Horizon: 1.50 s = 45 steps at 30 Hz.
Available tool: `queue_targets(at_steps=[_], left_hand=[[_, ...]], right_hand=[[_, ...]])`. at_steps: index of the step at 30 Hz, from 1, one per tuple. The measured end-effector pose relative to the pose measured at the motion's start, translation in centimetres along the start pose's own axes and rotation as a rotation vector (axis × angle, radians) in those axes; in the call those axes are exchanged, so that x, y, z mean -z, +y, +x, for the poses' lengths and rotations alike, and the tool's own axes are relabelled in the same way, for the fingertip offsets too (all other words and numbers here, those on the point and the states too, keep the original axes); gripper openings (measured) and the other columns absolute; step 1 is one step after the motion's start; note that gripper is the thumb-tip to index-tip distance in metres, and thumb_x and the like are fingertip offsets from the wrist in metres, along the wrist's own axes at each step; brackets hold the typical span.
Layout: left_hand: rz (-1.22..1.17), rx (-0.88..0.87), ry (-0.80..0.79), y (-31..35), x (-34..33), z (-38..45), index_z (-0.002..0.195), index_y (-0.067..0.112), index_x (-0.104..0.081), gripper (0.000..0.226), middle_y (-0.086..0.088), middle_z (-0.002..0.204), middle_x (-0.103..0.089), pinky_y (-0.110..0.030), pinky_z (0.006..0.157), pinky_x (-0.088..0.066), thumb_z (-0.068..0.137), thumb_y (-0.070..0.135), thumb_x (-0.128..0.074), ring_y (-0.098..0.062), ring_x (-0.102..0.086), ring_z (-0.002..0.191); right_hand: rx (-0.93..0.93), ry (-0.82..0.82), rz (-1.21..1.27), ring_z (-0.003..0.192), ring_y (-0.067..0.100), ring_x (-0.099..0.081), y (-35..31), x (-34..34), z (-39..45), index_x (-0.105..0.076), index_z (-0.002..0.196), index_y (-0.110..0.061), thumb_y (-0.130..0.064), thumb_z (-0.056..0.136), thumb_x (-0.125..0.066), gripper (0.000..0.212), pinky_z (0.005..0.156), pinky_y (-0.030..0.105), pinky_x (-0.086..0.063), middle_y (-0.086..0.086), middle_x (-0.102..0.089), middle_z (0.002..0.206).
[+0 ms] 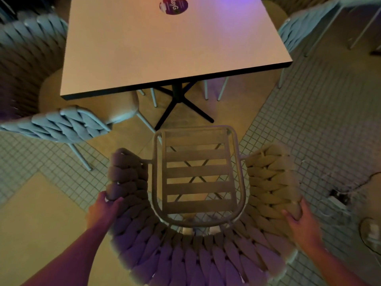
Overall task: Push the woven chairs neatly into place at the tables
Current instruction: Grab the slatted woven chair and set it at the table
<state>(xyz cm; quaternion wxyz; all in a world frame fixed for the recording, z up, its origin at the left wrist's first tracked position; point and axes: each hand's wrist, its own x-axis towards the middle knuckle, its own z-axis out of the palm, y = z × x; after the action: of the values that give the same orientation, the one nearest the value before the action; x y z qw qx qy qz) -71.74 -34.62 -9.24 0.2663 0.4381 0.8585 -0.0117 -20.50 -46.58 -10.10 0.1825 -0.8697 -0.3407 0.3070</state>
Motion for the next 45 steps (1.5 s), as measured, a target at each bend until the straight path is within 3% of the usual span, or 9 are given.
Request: queue_targets(at_steps=[8,13,22,33,41,45], left_hand=[[-0.038,0.093,0.014,1.0,-1.0,-1.1,0.106,0.008,-0.055,0.039,-0.029,0.105,-0.067,-0.046,0.077,-0.047,0.083,0.038,-0.065,-0.048,-0.062,0.099],[-0.09,0.144,0.026,1.0,-0.8,-0.2,0.109,0.007,-0.055,0.042,-0.031,0.107,-0.065,-0.047,0.078,-0.048,0.082,0.036,-0.068,-0.049,-0.061,0.098],[-0.115,0.153,0.025,2.9,-0.4,2.0,0.116,0.007,-0.054,0.047,-0.03,0.109,-0.065,-0.046,0.076,-0.046,0.081,0.037,-0.068,-0.048,-0.06,0.1],[-0.109,0.12,0.022,3.3,-0.5,2.9,0.107,0.009,-0.054,0.041,-0.028,0.103,-0.066,-0.044,0.071,-0.045,0.081,0.038,-0.067,-0.048,-0.061,0.095],[-0.114,0.103,0.026,3.5,0.0,4.1,0.109,0.013,-0.054,0.041,-0.025,0.105,-0.066,-0.044,0.071,-0.045,0.081,0.04,-0.067,-0.046,-0.061,0.096],[-0.134,0.109,0.029,3.6,0.1,4.0,0.114,0.011,-0.054,0.045,-0.026,0.107,-0.065,-0.042,0.07,-0.042,0.081,0.039,-0.067,-0.046,-0.061,0.098]], right_hand=[[0.033,-0.064,-0.055,0.116,0.039,-0.056,-2.5,1.5,4.2,-0.027,0.15,-0.015,-0.021,0.087,-0.066,0.074,0.091,0.044,-0.045,0.018,-0.055,0.135],[0.089,-0.119,-0.016,0.122,0.035,-0.053,-5.1,1.2,7.0,-0.025,0.15,-0.019,-0.021,0.088,-0.065,0.074,0.099,0.049,-0.045,0.014,-0.051,0.14],[0.099,-0.106,-0.024,0.111,0.035,-0.059,-7.5,1.0,9.6,-0.026,0.149,-0.03,-0.024,0.089,-0.063,0.071,0.089,0.044,-0.048,0.011,-0.06,0.129],[0.085,-0.089,-0.015,0.116,0.036,-0.057,-7.9,0.9,10.2,-0.024,0.15,-0.026,-0.021,0.089,-0.063,0.073,0.094,0.046,-0.047,0.014,-0.059,0.132],[0.096,-0.054,-0.041,0.113,0.035,-0.058,-7.7,0.5,9.7,-0.025,0.151,-0.024,-0.022,0.089,-0.064,0.074,0.088,0.039,-0.045,0.015,-0.059,0.13],[0.094,-0.054,-0.036,0.113,0.036,-0.058,-7.7,0.3,9.8,-0.026,0.15,-0.024,-0.022,0.088,-0.065,0.073,0.09,0.042,-0.046,0.016,-0.06,0.13]])
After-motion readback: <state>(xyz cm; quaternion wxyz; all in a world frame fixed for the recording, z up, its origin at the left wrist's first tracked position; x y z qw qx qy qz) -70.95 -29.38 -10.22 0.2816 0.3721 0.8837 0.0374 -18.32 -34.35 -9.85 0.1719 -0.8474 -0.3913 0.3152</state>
